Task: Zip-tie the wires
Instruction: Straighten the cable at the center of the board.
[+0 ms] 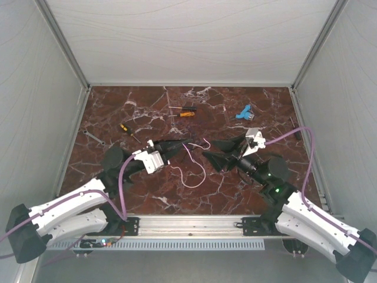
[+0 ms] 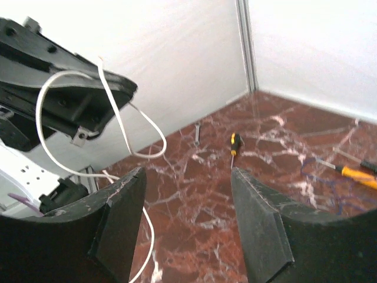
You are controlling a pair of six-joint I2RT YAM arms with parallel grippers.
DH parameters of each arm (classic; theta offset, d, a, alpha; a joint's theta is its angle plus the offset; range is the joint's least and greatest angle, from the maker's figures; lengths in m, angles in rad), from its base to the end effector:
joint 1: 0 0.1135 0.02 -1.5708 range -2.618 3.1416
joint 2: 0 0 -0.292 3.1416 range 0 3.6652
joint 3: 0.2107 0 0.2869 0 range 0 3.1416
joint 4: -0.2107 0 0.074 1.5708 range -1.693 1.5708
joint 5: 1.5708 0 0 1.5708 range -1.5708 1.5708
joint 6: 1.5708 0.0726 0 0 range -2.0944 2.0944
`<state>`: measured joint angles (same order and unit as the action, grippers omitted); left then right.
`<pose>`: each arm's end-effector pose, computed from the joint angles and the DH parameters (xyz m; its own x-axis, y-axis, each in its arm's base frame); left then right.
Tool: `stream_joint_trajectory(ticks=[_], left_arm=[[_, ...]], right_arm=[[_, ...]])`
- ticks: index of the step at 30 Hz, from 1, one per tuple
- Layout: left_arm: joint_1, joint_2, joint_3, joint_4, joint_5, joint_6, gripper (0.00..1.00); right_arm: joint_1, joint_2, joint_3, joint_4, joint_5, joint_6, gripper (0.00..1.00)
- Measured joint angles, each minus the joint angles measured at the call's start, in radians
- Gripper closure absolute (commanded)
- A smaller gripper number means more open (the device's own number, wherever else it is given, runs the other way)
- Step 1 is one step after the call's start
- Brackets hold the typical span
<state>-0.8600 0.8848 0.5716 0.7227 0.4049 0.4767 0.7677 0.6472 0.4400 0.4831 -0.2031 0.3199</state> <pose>0.1411 -0.2078 0.3661 0.6586 -0.1186 -0.7431 0.7092 0.4280 0.5603 0.1435 0.1589 0.3301 -0.0718 0.3588 -0.9306 -0.8399 0.4815 0.2504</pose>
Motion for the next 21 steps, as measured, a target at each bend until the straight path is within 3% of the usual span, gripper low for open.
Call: stream_joint_trajectory(ticks=[8, 21], left_arm=[[-0.002, 0.014, -0.006, 0.089, -0.004, -0.091, 1.0], [-0.003, 0.022, -0.011, 0.139, -0.003, -0.163, 1.0]], right_arm=[[0.0, 0.019, -0.013, 0.208, -0.053, 0.001, 0.48], [0.0, 0.103, -0.016, 0.347, -0.107, 0.001, 0.58]])
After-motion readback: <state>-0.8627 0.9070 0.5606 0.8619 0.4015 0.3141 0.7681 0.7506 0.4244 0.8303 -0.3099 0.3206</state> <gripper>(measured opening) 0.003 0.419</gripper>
